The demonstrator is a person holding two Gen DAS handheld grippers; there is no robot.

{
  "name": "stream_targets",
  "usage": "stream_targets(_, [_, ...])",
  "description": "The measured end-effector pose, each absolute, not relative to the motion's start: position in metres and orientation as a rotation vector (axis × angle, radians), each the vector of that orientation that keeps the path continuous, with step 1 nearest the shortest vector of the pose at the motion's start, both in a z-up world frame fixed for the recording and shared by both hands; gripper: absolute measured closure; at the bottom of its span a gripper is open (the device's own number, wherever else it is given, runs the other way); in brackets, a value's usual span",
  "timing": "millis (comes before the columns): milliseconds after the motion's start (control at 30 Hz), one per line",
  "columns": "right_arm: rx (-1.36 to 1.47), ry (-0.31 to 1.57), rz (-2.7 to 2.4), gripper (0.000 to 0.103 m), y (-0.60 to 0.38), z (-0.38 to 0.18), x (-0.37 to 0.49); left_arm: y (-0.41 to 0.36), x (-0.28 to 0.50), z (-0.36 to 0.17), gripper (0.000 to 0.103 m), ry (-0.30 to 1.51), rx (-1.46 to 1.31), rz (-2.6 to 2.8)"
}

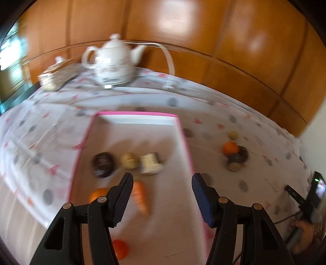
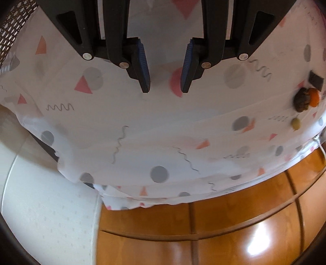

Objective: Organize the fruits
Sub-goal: 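Reach the left gripper to the cut brown-skinned vegetable piece and grasp it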

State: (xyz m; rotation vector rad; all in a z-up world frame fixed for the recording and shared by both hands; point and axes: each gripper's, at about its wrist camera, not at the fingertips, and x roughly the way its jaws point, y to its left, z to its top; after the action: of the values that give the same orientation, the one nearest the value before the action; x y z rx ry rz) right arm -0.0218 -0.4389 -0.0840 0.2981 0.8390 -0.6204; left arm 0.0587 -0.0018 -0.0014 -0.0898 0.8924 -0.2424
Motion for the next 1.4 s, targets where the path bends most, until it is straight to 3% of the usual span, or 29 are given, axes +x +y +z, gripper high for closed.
stream_targets(467, [0.301, 0.799, -0.606, 0.056, -0.442, -0.088, -0.025, -0.12, 0.1, -0.031, 0.043, 0.985, 0.059, -0.471])
stream_targets(900, [0.288, 0.8, -0.579, 0.045, -0.438, -0.089, -0.022, -0.174, 0.134, -0.067, 0.043, 1.085, 0.058, -0.504])
stream_targets(967, [0.287, 0.801, -0.578, 0.044, -0.438, -0.089, -0.022, -0.18, 0.14, -0.073, 0.047, 1.099, 0.071, -0.503])
stream_targets(1033, [0.287, 0.801, -0.578, 0.044, -0.438, -0.089, -0.022, -0.181, 0.141, -0.074, 0.067, 1.081, 0.1, -0.486])
stream_targets(1400, [0.286, 0.802, -0.579, 0.043, -0.437, -0.089, -0.021, -0.149, 0.115, -0.058, 0.068, 1.074, 0.03, -0.5])
